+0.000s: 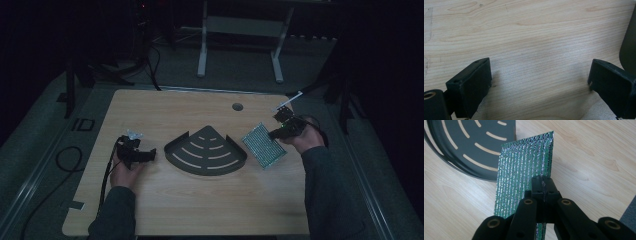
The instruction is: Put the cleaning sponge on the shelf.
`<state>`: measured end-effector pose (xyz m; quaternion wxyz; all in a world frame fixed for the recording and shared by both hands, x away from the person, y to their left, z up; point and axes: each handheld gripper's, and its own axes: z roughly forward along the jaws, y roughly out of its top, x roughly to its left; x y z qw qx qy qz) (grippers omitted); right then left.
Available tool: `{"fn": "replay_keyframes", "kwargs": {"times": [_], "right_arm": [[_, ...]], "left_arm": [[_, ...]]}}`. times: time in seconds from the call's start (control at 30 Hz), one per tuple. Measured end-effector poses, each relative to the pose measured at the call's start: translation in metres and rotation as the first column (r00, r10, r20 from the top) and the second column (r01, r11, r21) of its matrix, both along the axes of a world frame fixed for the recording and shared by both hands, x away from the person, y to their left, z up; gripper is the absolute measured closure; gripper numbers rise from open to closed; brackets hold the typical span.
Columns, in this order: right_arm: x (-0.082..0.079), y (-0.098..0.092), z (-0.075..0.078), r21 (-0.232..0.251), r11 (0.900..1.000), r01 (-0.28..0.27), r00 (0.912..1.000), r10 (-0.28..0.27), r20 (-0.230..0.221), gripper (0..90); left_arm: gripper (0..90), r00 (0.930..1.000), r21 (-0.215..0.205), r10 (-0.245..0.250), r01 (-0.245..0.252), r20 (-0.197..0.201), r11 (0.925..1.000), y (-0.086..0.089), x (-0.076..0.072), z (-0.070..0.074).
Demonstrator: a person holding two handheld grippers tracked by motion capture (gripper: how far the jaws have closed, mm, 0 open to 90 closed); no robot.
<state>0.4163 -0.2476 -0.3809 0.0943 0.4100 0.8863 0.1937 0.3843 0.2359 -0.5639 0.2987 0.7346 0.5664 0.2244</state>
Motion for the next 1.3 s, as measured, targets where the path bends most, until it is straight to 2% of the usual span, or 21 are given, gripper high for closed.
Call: {"fn": "replay_keyframes", "kwargs": {"times": [0.5, 1.3], "right_arm": [[0.008, 0.018, 0.005, 0.005, 1.0, -0.02, 0.9998, 0.02, -0.007, 89.8], [0.024, 0.055, 0.001, 0.023, 0.998, -0.055, 0.9984, 0.056, -0.013, 89.7]], "left_arm": [[5.5, 1.0, 0.0, 0.0, 0.0, 0.0, 1.0, 0.0, 0.0, 0.0], [5.5, 1.0, 0.0, -0.001, 0.001, 0.001, 1.0, 0.0, 0.0, 0.0]]}}
